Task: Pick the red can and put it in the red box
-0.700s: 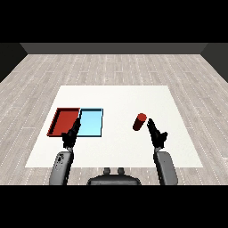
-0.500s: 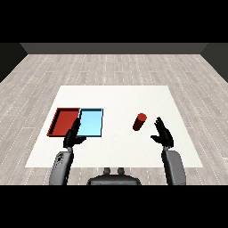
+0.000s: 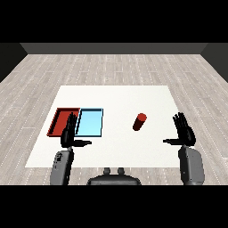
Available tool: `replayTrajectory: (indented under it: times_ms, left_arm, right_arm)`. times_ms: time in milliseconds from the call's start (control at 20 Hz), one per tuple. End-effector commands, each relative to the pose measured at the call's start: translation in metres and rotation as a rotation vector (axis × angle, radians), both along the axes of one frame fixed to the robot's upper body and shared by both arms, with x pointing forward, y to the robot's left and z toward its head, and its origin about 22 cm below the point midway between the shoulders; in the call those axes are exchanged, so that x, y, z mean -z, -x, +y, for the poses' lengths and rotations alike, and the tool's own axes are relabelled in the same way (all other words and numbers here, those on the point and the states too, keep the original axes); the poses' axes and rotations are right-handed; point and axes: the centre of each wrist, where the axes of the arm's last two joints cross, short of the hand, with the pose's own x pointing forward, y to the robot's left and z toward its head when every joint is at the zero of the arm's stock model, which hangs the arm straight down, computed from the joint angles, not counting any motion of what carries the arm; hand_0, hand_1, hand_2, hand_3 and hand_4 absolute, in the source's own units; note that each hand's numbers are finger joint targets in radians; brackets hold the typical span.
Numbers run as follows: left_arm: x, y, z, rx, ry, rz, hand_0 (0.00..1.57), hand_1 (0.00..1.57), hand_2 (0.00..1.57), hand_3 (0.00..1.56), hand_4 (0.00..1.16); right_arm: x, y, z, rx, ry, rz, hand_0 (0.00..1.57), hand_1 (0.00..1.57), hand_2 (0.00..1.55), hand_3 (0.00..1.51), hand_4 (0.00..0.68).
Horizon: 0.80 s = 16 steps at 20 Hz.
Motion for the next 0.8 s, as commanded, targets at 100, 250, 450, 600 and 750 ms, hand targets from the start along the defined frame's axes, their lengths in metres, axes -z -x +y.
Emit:
replayTrajectory:
  times_ms: [100, 250, 450, 600, 750]
  left_arm:
    - [0.017, 0.001, 0.002, 0.011, 0.031, -0.068, 0.00, 0.00, 0.00, 0.00, 0.00]
    - [0.006, 0.004, 0.008, 0.012, 0.022, -0.081, 0.00, 0.00, 0.00, 0.00, 0.00]
    - [-0.017, 0.012, 0.001, 0.024, 0.032, -0.065, 0.00, 0.00, 0.00, 0.00, 0.00]
    - [-0.002, -0.007, 0.005, 0.015, 0.036, -0.069, 0.00, 0.00, 0.00, 0.00, 0.00]
    - [0.015, 0.000, 0.004, 0.013, 0.039, -0.094, 0.00, 0.00, 0.00, 0.00, 0.00]
  right_arm:
    - [-0.016, -0.016, -0.019, -0.023, 0.000, -0.069, 0.00, 0.00, 0.00, 0.00, 0.000]
    - [0.002, -0.012, -0.052, -0.019, -0.013, -0.038, 0.00, 0.00, 0.00, 0.00, 0.000]
    - [0.012, -0.015, -0.039, -0.021, -0.012, -0.057, 0.00, 0.00, 0.00, 0.00, 0.000]
    - [0.007, -0.028, -0.017, -0.030, -0.021, -0.037, 0.00, 0.00, 0.00, 0.00, 0.000]
    - [0.016, -0.032, -0.012, -0.060, -0.056, -0.025, 0.00, 0.00, 0.00, 0.00, 0.000]
